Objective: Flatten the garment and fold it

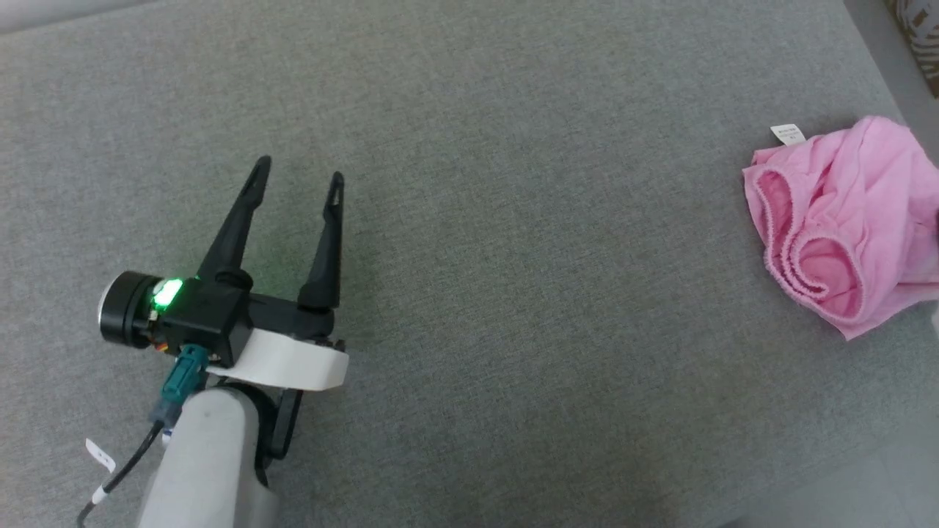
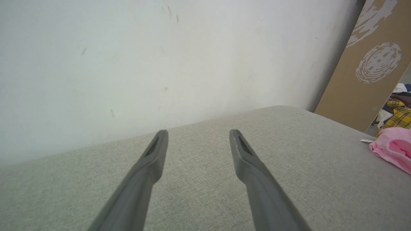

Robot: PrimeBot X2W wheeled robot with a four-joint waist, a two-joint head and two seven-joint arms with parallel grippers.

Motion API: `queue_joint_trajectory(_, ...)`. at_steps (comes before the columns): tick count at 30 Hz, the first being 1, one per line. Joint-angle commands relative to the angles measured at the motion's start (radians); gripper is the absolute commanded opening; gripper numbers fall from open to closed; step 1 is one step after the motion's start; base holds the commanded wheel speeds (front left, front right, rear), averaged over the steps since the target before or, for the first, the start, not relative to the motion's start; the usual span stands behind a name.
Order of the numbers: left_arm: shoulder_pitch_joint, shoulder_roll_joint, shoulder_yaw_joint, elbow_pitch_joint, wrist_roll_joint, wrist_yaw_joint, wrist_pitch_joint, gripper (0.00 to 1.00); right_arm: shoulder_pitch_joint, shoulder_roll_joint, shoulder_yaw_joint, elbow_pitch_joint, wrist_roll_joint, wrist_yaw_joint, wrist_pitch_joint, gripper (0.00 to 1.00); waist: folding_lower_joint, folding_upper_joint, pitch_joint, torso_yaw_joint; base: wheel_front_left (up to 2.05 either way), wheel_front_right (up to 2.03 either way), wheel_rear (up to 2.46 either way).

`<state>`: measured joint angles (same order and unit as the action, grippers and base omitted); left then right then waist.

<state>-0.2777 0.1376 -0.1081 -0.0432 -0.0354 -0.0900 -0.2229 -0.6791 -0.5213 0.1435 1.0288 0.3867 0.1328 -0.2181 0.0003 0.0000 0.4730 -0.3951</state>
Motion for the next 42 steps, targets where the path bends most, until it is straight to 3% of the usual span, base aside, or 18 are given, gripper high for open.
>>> queue_joint_trajectory(1,0.000,0.002,0.004,0.004,-0.002,0.010,-0.010,1.00,-0.013,0.001,-0.016,0.013,-0.014,-0.002,-0.017,1.00,-0.0003,0.0000,-0.022,0.014,0.00,0.00,0.00)
queue_joint_trajectory(6,0.037,-0.013,0.013,0.040,-0.027,0.025,-0.028,1.00,0.027,-0.008,-0.077,-0.002,-0.070,-0.002,-0.042,1.00,-0.0003,0.0000,-0.097,0.049,0.00,0.00,0.00)
queue_joint_trajectory(10,0.074,-0.029,0.017,0.066,-0.048,0.036,-0.036,1.00,0.127,0.012,-0.148,-0.179,-0.122,-0.002,-0.043,1.00,-0.0003,0.0000,-0.168,0.092,0.00,0.00,0.00)
queue_joint_trajectory(14,0.111,-0.041,0.021,0.084,-0.063,0.047,-0.038,1.00,0.262,0.087,-0.196,-0.376,-0.166,-0.002,-0.043,1.00,-0.0003,0.0000,-0.234,0.142,0.00,0.00,0.00)
queue_joint_trajectory(22,0.188,-0.055,0.046,0.097,-0.084,0.059,-0.039,1.00,0.472,0.255,-0.178,-0.667,-0.205,-0.002,0.002,1.00,-0.0003,0.0000,-0.323,0.259,0.00,0.00,0.00)
queue_joint_trajectory(29,0.246,-0.035,0.093,0.139,-0.095,0.056,-0.039,1.00,0.581,0.375,-0.133,-0.859,-0.205,-0.002,0.035,1.00,-0.0003,0.0000,-0.372,0.330,0.00,0.00,0.00)
queue_joint_trajectory(42,0.346,-0.041,0.113,0.179,-0.092,0.048,-0.039,1.00,0.776,0.454,-0.113,-1.033,-0.290,-0.002,0.083,1.00,-0.0003,0.0000,-0.454,0.335,0.00,0.00,0.00)
